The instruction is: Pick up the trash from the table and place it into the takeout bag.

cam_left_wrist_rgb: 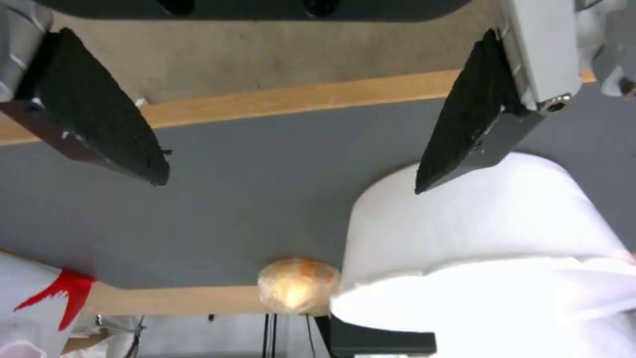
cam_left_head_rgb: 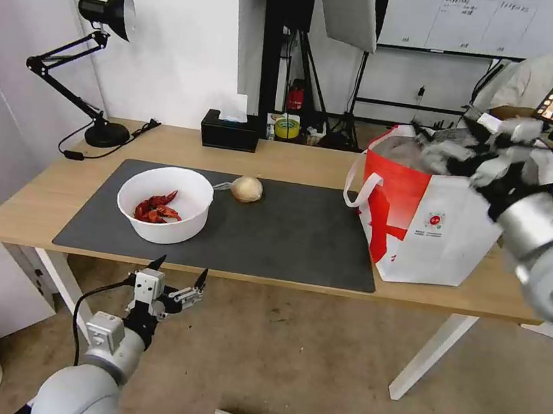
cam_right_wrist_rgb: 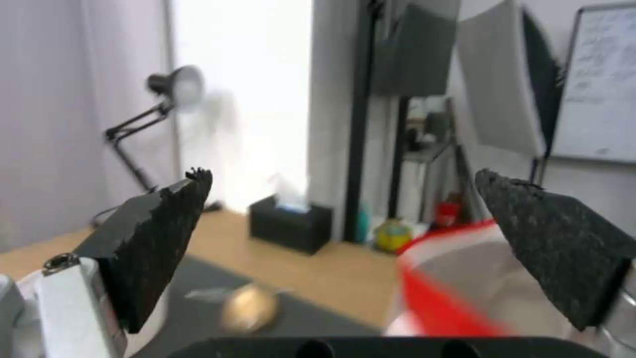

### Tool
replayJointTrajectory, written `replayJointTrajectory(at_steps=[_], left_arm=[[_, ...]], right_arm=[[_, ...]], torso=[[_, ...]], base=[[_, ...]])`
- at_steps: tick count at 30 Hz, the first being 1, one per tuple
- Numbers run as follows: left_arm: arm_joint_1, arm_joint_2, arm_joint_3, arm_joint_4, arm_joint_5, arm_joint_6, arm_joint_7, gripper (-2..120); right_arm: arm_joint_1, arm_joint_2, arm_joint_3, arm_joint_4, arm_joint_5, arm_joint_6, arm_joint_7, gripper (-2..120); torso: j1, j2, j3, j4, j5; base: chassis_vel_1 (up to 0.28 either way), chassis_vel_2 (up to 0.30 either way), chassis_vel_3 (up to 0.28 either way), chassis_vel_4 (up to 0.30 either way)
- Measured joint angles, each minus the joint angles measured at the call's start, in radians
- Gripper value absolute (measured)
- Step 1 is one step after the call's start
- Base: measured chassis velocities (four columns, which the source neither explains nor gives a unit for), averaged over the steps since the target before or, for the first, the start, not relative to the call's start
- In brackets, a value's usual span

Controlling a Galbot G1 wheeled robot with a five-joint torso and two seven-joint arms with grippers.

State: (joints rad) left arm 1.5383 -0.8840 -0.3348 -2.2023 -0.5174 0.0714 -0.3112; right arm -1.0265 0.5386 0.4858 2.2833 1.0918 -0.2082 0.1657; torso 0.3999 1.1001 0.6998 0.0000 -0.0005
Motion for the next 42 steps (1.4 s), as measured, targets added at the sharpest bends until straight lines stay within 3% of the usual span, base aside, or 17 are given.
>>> replayJointTrajectory(at_steps=[3,6,7,10,18,25,42], left_arm=[[0.007,0.0,-0.009,-0.004,0.001,0.0,0.001,100],[0.016,0.001,-0.021,-0.007,0.004,-0.001,0.002,100],[0.016,0.001,-0.021,-0.007,0.004,-0.001,0.002,100],[0.015,0.003,-0.021,-0.005,0.008,-0.002,0.002,100],[0.002,-0.003,-0.001,0.017,0.013,-0.003,0.004,100],[0.002,-0.006,0.001,0.034,0.018,-0.018,0.004,100],[0.002,-0.005,0.0,0.047,0.016,-0.022,0.005,100]], right_arm=[[-0.063,0.022,0.002,0.02,-0.031,0.0,0.002,100],[-0.252,0.106,0.014,0.039,-0.131,0.016,0.037,100],[-0.252,0.106,0.014,0.039,-0.131,0.016,0.037,100],[-0.379,0.173,0.018,0.02,-0.246,0.083,0.058,100],[-0.534,0.273,0.01,-0.045,-0.39,0.221,0.071,100],[-0.566,0.325,-0.015,-0.095,-0.435,0.292,0.084,100],[-0.573,0.344,-0.036,-0.129,-0.447,0.31,0.086,100]], torso=[[0.0,0.0,0.0,0.0002,0.0005],[0.0,0.0,0.0,-0.0001,0.0007],[0.0,0.0,0.0,-0.0001,0.0007],[0.0,0.0,0.0,0.0,0.0005],[0.0,0.0,0.0,-0.0001,0.0003],[0.0,0.0,0.0,0.0,0.0005],[0.0,0.0,0.0,0.0,0.0005]], base=[[0.0,0.0,0.0,0.0],[0.0,0.0,0.0,0.0],[0.0,0.0,0.0,0.0],[0.0,0.0,0.0,0.0],[0.0,0.0,0.0,0.0],[0.0,0.0,0.0,0.0],[0.0,0.0,0.0,0.0]])
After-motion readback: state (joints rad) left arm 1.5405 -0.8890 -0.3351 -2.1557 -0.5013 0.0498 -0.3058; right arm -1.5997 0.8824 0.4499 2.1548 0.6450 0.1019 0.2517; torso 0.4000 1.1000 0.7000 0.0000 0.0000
